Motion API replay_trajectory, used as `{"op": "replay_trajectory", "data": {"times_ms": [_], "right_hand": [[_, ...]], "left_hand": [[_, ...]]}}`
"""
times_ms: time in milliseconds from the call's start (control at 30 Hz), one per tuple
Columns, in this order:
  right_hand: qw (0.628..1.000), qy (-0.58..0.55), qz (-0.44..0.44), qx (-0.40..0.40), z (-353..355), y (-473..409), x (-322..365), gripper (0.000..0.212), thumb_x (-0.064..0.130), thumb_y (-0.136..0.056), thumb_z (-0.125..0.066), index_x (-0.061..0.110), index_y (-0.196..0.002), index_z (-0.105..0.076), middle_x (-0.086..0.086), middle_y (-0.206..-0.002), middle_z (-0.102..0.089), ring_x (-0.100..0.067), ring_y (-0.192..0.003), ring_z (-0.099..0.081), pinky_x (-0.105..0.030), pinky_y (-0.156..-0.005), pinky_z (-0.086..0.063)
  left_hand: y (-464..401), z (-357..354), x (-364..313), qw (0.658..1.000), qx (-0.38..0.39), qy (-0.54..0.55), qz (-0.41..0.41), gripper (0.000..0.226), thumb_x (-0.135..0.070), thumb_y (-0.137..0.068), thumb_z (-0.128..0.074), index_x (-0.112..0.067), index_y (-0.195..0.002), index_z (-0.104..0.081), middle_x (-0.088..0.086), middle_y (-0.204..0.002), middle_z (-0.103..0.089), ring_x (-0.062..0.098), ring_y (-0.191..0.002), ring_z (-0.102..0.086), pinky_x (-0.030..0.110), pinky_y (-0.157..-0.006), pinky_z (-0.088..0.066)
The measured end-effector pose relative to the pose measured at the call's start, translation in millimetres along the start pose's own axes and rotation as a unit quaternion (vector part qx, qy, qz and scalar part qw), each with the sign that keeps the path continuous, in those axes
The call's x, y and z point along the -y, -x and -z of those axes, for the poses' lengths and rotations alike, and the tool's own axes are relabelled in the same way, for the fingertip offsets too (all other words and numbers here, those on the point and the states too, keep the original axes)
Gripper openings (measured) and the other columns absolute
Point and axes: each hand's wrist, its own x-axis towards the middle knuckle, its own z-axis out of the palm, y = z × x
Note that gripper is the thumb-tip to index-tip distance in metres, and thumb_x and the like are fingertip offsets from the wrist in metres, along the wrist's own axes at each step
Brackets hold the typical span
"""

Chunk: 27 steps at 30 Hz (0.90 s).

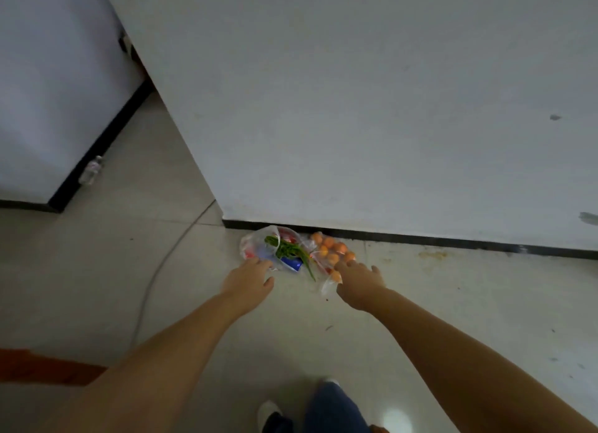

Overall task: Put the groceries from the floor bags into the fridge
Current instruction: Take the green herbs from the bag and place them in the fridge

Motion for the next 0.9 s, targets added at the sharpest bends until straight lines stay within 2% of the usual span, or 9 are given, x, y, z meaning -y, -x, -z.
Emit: {"op": "replay_trajectory", "data": {"times_ms": [100, 300, 433, 533, 600, 667, 733, 833, 900], "right_hand": [[1.0, -0.017, -0.015, 0.01, 0.1, -47.8, 3.9, 0.057, 0.018, -0.092, -0.044, 0.025, -0.145, -0.027, -0.007, -0.149, -0.033, -0.029, -0.137, -0.033, -0.05, -0.113, -0.02], [0.998, -0.031, -0.033, 0.043, -18.5, -181.0, 3.7, 0.046, 0.017, -0.091, -0.045, 0.019, -0.136, -0.04, -0.009, -0.141, -0.044, -0.028, -0.129, -0.042, -0.043, -0.107, -0.032], [0.997, -0.047, -0.038, 0.05, -64.0, -284.5, 6.4, 0.048, 0.014, -0.092, -0.043, 0.019, -0.139, -0.039, -0.007, -0.14, -0.046, -0.026, -0.127, -0.046, -0.039, -0.104, -0.036], [0.997, -0.054, -0.032, 0.049, -117.1, -365.8, 6.9, 0.045, 0.014, -0.092, -0.043, 0.019, -0.137, -0.042, -0.007, -0.139, -0.047, -0.025, -0.125, -0.047, -0.038, -0.099, -0.04], [0.998, -0.043, -0.028, 0.044, -158.2, -416.5, 6.3, 0.045, 0.014, -0.092, -0.044, 0.02, -0.136, -0.042, -0.007, -0.137, -0.047, -0.026, -0.122, -0.048, -0.037, -0.094, -0.041], [0.999, -0.036, -0.011, 0.02, -201.7, -467.0, 6.3, 0.042, 0.013, -0.092, -0.045, 0.02, -0.133, -0.045, -0.006, -0.134, -0.049, -0.026, -0.12, -0.049, -0.036, -0.093, -0.041], [0.999, -0.025, 0.022, -0.01, -235.3, -509.7, 3.8, 0.036, 0.012, -0.091, -0.047, 0.019, -0.126, -0.052, -0.004, -0.133, -0.05, -0.024, -0.122, -0.047, -0.037, -0.1, -0.038], [0.989, 0.029, 0.133, -0.062, -284.9, -585.7, -4.3, 0.035, 0.011, -0.087, -0.055, 0.018, -0.121, -0.06, -0.005, -0.131, -0.054, -0.026, -0.124, -0.047, -0.04, -0.105, -0.035], [0.975, 0.048, 0.195, -0.094, -301.7, -639.1, -8.8, 0.041, 0.008, -0.078, -0.065, 0.019, -0.118, -0.065, -0.007, -0.126, -0.061, -0.032, -0.116, -0.056, -0.044, -0.097, -0.043]], "left_hand": [[-50.4, -5.8, 8.5, 0.999, 0.039, 0.017, -0.026, 0.042, -0.029, -0.095, -0.043, -0.017, -0.135, -0.045, 0.007, -0.14, -0.046, 0.024, -0.125, -0.046, 0.037, -0.102, -0.041], [-164.1, -45.8, 31.2, 0.995, 0.063, 0.042, -0.06, 0.042, -0.03, -0.098, -0.041, -0.019, -0.139, -0.041, 0.002, -0.142, -0.043, 0.018, -0.129, -0.042, 0.03, -0.104, -0.037], [-254.3, -99.8, 64.0, 0.994, 0.059, 0.015, -0.094, 0.041, -0.029, -0.098, -0.04, -0.019, -0.138, -0.042, 0.001, -0.139, -0.045, 0.017, -0.127, -0.044, 0.028, -0.103, -0.038], [-324.5, -157.8, 94.8, 0.983, 0.066, -0.045, -0.165, 0.039, -0.023, -0.096, -0.042, -0.013, -0.134, -0.046, 0.005, -0.134, -0.051, 0.02, -0.124, -0.047, 0.03, -0.106, -0.036], [-369.6, -198.8, 120.5, 0.967, 0.046, -0.081, -0.238, 0.032, -0.018, -0.088, -0.053, -0.011, -0.119, -0.06, 0.007, -0.117, -0.063, 0.023, -0.11, -0.058, 0.034, -0.102, -0.041], [-415.8, -238.5, 151.2, 0.942, 0.013, -0.142, -0.303, 0.022, -0.017, -0.074, -0.066, -0.017, -0.096, -0.07, 0.002, -0.093, -0.07, 0.02, -0.091, -0.067, 0.038, -0.096, -0.047], [-452.0, -262.6, 178.6, 0.914, -0.008, -0.225, -0.338, 0.016, -0.019, -0.071, -0.071, -0.02, -0.087, -0.071, -0.001, -0.086, -0.07, 0.017, -0.086, -0.067, 0.045, -0.1, -0.044], [-503.1, -295.4, 224.3, 0.869, -0.057, -0.28, -0.404, 0.001, -0.02, -0.076, -0.069, -0.02, -0.077, -0.069, -0.002, -0.075, -0.068, 0.016, -0.074, -0.065, 0.052, -0.104, -0.042], [-537.4, -318.1, 257.7, 0.836, -0.097, -0.324, -0.431, 0.02, -0.023, -0.083, -0.059, -0.021, -0.066, -0.068, -0.004, -0.064, -0.065, 0.016, -0.064, -0.062, 0.051, -0.106, -0.041]]}}
